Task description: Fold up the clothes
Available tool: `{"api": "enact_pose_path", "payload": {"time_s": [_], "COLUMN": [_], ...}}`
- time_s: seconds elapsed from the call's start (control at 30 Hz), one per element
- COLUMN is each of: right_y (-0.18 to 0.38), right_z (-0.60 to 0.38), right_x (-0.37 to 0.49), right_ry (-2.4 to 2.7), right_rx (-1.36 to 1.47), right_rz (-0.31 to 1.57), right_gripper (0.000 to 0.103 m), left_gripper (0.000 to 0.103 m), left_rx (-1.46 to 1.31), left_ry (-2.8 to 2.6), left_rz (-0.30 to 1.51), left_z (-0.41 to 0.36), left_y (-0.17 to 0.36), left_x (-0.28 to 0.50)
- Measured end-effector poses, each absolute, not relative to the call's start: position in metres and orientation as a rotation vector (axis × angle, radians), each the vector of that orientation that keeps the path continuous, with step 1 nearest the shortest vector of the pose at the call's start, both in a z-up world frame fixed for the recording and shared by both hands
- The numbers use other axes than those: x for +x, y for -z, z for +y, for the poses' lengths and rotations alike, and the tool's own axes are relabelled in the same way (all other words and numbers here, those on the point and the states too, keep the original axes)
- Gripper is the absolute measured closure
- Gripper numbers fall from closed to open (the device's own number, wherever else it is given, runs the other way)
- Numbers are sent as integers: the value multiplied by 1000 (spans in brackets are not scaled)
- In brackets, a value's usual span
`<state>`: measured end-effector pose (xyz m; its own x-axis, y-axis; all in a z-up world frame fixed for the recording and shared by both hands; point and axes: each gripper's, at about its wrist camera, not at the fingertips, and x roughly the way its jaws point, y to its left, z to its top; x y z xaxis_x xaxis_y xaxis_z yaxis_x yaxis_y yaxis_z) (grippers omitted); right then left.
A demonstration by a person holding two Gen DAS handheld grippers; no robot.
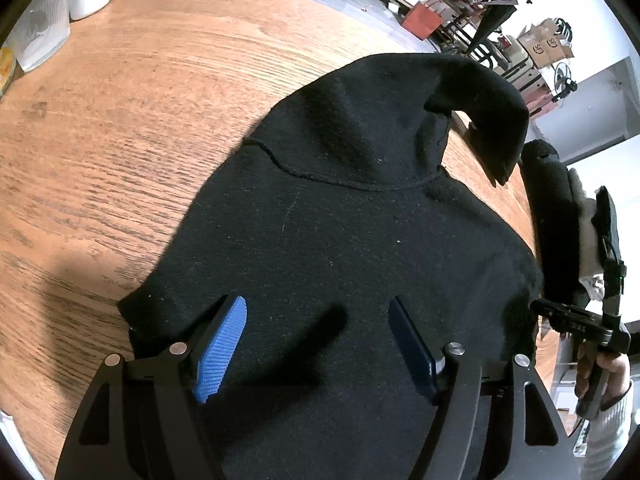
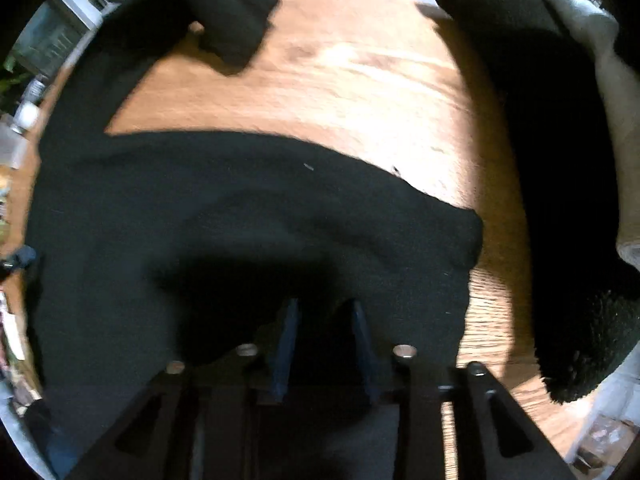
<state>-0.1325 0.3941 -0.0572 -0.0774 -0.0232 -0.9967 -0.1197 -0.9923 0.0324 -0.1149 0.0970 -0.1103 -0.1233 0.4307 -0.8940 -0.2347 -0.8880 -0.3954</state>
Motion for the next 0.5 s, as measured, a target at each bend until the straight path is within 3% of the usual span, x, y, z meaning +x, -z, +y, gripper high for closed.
{"api": "enact_pose_path", "payload": {"time_s": [0.5], "right_y": [60], "right_z": [368], "right_x": [-63], "right_ry": [-2187], "right_rx": [-2164], "right_rz": [101], "right_gripper": [62], "left_gripper": [29], "left_rx": [-1739], "left_ry": [-2018], "left_rz": [-203], "left_z": [97], "left_y": [112], "left_x": [-119]}}
